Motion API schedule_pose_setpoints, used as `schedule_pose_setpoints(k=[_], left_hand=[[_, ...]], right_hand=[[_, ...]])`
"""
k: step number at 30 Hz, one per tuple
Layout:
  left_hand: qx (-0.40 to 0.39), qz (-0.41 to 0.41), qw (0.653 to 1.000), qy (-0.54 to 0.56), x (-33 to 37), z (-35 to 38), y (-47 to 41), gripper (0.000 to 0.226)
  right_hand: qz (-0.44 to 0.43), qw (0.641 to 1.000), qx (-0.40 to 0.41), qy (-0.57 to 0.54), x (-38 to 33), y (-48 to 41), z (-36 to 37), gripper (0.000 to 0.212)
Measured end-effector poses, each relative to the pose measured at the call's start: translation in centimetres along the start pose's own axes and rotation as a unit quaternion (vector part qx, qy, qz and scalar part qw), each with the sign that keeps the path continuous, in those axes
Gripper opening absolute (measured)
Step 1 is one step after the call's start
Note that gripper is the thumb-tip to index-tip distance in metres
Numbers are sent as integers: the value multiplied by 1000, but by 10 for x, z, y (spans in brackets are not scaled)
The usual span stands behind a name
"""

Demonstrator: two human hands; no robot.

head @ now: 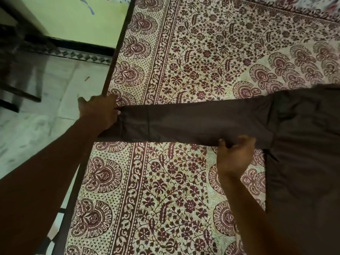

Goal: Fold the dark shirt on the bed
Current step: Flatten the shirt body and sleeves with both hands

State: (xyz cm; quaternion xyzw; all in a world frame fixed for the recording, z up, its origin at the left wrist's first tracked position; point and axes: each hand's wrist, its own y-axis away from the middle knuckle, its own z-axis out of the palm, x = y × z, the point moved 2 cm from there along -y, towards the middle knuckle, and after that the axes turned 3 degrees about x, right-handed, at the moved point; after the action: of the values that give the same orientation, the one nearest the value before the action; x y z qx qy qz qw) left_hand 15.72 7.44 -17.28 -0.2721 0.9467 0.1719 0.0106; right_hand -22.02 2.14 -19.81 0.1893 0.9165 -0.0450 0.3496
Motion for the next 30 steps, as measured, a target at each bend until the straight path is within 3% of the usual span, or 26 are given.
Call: schedule_pose_setpoints(k=[2,3,6,8,13,19,21,23,25,27,30], left_hand=[[95,10,995,-4,11,2,13,51],[132,33,990,28,18,2,20,56],[134,130,977,101,41,19,42,58],[116,119,981,102,45,42,56,65],[146,-30,972,181,22,82,80,70],[179,-17,954,242,12,91,79,63],[176,-17,948,265,10,91,79,62],[164,-11,951,263,10,93,79,62],[149,-18,957,247,12,89,79,63],[147,-43,965,213,18,81,79,64],[175,-22,967,184,42,53,72,64]], right_hand=[[-164,982,19,91,-8,-14,-3,52],[-203,969,-1,142,-1,-24,7,59],[-209,940,-103,249,-4,-36,37,83],[-230,916,-172,279,-19,-20,59,93],[-377,853,-252,260,-63,54,118,86],[-551,740,-326,204,-91,83,141,67],[-519,779,-289,200,-87,71,129,67],[-396,859,-215,243,-74,53,116,73],[-285,903,-162,278,-63,46,110,81],[-310,889,-190,279,-65,49,118,85],[-477,783,-304,260,-80,49,129,74]])
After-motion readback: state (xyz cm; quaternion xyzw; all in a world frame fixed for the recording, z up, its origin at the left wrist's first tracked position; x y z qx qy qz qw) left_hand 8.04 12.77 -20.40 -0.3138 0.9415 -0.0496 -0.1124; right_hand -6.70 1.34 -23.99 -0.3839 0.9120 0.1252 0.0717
